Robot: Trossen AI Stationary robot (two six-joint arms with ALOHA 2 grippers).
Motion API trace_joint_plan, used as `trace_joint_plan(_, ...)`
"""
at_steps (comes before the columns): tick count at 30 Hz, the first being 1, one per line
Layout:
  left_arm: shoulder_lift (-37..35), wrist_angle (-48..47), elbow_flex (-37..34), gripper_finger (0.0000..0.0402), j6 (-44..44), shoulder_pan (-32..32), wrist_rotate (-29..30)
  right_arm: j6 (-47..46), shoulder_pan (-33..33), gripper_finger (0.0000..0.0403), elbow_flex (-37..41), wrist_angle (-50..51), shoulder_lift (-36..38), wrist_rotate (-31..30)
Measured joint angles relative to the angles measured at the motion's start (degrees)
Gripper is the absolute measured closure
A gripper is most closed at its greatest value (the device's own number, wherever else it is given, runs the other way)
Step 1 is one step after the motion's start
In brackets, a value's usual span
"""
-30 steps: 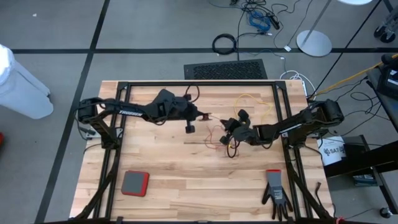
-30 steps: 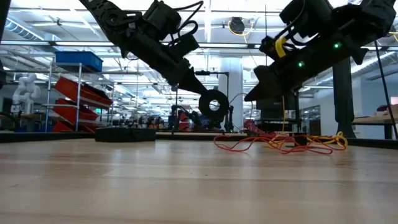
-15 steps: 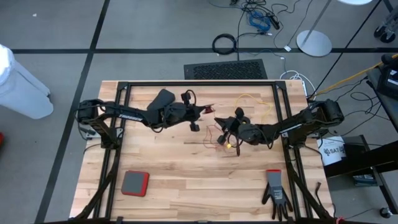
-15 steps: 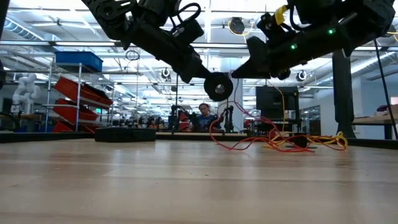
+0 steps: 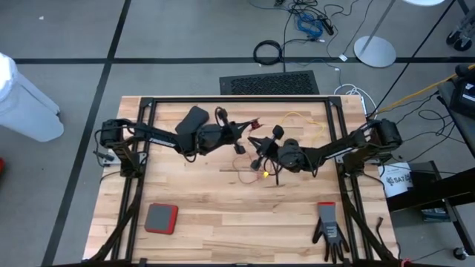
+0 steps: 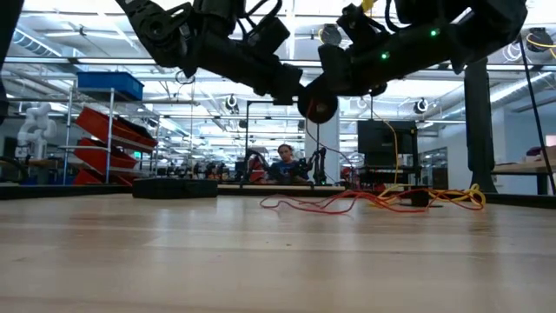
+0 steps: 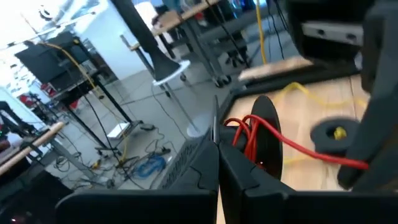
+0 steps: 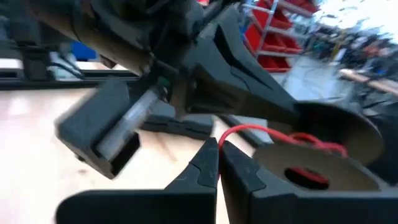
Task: Coil cords
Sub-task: Coil the red wire onto the black spool
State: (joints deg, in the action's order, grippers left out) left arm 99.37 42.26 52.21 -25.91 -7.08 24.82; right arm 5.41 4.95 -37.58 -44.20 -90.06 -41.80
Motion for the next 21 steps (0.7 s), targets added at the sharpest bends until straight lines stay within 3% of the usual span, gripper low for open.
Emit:
trace_joint_plan(17, 0.0, 9.6, 0.1, 0.0402, 20.5, -2.7, -6.7, 14.3, 0.0, 0.0403, 0.0, -4.4, -0.7, -14.7)
trace_joint_plan(21, 0.0, 11.6, 0.1, 0.0402, 25.6, -3.7, -10.3, 15.6, 0.0, 0.0403, 0.0, -4.5, -0.7, -15.4)
